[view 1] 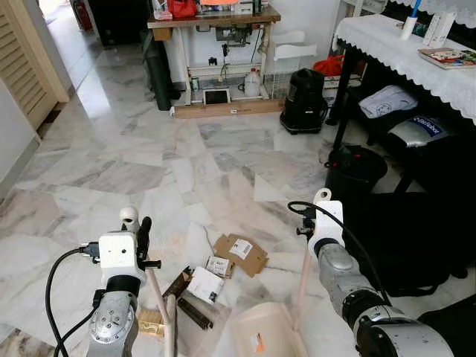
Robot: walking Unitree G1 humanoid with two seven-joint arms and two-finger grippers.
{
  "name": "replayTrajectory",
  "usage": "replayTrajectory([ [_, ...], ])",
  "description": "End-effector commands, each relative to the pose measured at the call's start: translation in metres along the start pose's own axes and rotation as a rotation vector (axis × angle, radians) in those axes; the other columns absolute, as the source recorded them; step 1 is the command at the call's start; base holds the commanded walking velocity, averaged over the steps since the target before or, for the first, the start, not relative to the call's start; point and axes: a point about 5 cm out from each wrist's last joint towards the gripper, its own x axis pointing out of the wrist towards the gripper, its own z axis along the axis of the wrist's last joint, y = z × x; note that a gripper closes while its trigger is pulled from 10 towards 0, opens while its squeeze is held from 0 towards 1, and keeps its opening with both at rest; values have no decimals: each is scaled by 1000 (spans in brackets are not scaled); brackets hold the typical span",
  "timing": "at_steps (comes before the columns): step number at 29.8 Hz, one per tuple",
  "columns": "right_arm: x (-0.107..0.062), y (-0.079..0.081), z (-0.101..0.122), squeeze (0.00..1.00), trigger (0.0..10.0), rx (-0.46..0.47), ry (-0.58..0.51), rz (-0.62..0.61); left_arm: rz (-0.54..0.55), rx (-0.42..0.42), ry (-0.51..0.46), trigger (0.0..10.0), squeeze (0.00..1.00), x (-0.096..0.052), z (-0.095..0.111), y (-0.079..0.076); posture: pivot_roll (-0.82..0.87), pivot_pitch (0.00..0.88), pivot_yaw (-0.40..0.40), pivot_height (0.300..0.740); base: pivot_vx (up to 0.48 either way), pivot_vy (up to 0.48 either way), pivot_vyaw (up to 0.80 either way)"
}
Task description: Sweep floor
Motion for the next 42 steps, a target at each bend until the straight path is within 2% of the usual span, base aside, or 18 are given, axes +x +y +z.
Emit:
replayTrajectory([
  [1, 1, 2, 6, 0, 10000, 3, -18, -3, -9, 2, -21, 10000, 0, 4, 5, 2, -201, 0, 54, 740, 0, 0, 0],
  [15, -4, -1, -19, 0, 10000, -19, 85, 2, -45, -1, -10, 10000, 0, 4, 5, -1, -196, 0, 62, 740, 0, 0, 0],
  [19, -3, -2, -12, 0, 10000, 9, 41, -5, -45, 3, -13, 10000, 0, 4, 7, 0, -188, 0, 64, 740, 0, 0, 0],
  [23, 1, -2, 5, 0, 10000, 35, -31, -14, -46, 9, -13, 10000, 0, 4, 7, 1, -187, 0, 68, 740, 0, 0, 0],
  [30, 1, 0, 3, 0, 10000, 22, -16, -7, -46, 10, -15, 10000, 0, 4, 7, 2, -181, 0, 67, 740, 0, 0, 0],
  [42, -10, 4, -38, 0, 10000, -56, 150, 1, -65, 21, -6, 10000, 0, 1, 8, 2, -163, 0, 75, 740, 0, 0, 0],
])
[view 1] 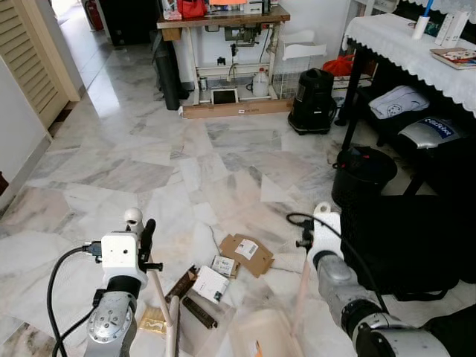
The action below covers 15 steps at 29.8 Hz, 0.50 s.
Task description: Sweep floor
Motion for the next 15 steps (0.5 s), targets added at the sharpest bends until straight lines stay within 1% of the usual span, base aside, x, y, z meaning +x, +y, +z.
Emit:
replayTrajectory([
  [1, -3, 0, -16, 0, 10000, -1, 76, -9, -11, 22, -41, 10000, 0, 1, 10, 2, -161, 0, 77, 740, 0, 0, 0],
  [3, -4, 0, -22, 0, 10000, -14, 106, -12, -15, 23, -37, 10000, 0, 1, 10, 2, -162, 0, 78, 740, 0, 0, 0],
  [7, -5, 1, -26, 0, 10000, -23, 129, 0, -21, 23, -33, 10000, 0, 1, 10, 2, -163, 0, 79, 740, 0, 0, 0],
  [11, -8, 4, -37, 0, 10000, -78, 221, 35, -30, 22, -30, 10000, 0, 3, 10, 0, -168, 0, 79, 740, 0, 0, 0],
  [15, -8, 6, -40, 0, 10000, -120, 262, 67, -37, 21, -28, 10000, 0, 3, 9, -1, -171, 0, 77, 740, 0, 0, 0],
])
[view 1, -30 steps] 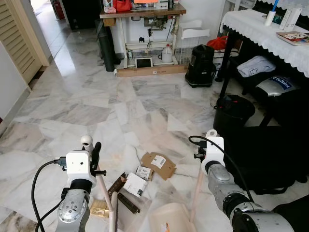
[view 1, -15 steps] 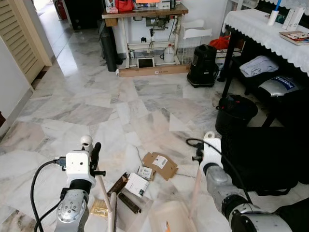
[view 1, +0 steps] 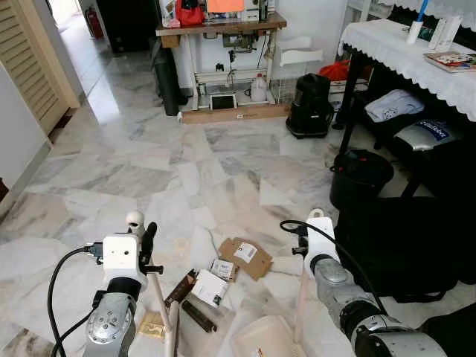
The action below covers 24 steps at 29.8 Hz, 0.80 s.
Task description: Sweep floor
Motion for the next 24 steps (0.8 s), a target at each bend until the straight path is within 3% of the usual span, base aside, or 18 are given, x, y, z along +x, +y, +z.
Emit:
replayTrajectory([
  [1, -5, 4, -34, 0, 10000, -29, 171, 28, -17, 21, -51, 10000, 0, 4, 12, 0, -171, 0, 77, 740, 0, 0, 0],
  [12, -5, 4, -36, 0, 10000, -65, 217, 48, -32, 19, -48, 10000, 0, 5, 11, -3, -176, 0, 74, 740, 0, 0, 0],
  [16, -1, 3, -14, 0, 10000, 37, 80, 28, -29, 25, -53, 10000, 0, 5, 12, -3, -177, 0, 74, 740, 0, 0, 0],
  [20, 0, -2, 4, 0, 10000, 61, -37, -15, -22, 30, -60, 10000, 0, 6, 13, -2, -179, 0, 76, 740, 0, 0, 0],
  [24, 0, -4, 10, 0, 10000, 89, -74, -35, -20, 31, -63, 10000, 0, 6, 13, -2, -179, 0, 79, 740, 0, 0, 0],
])
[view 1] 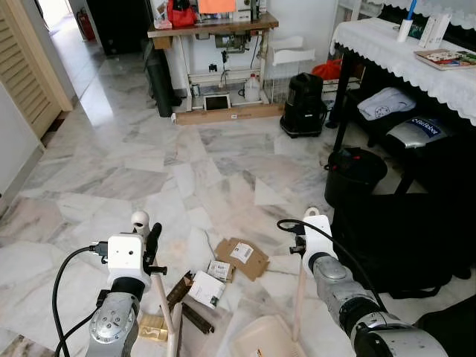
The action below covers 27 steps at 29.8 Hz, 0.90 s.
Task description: Sweep floor
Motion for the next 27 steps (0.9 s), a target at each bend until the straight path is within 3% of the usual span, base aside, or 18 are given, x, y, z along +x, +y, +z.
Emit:
replayTrajectory([
  [1, 0, -2, 4, 0, 10000, 47, -25, -31, 4, 32, -59, 10000, 0, 5, 12, 4, -179, 0, 79, 740, 0, 0, 0],
  [15, 1, -10, 23, 0, 10000, 118, -157, -87, -5, 59, -63, 10000, 0, 6, 12, 2, -180, 0, 80, 740, 0, 0, 0],
  [27, -1, -7, 5, 0, 10000, 81, -84, -80, 22, 66, -57, 10000, 0, 15, 4, 4, -174, 0, 73, 740, 0, 0, 0],
])
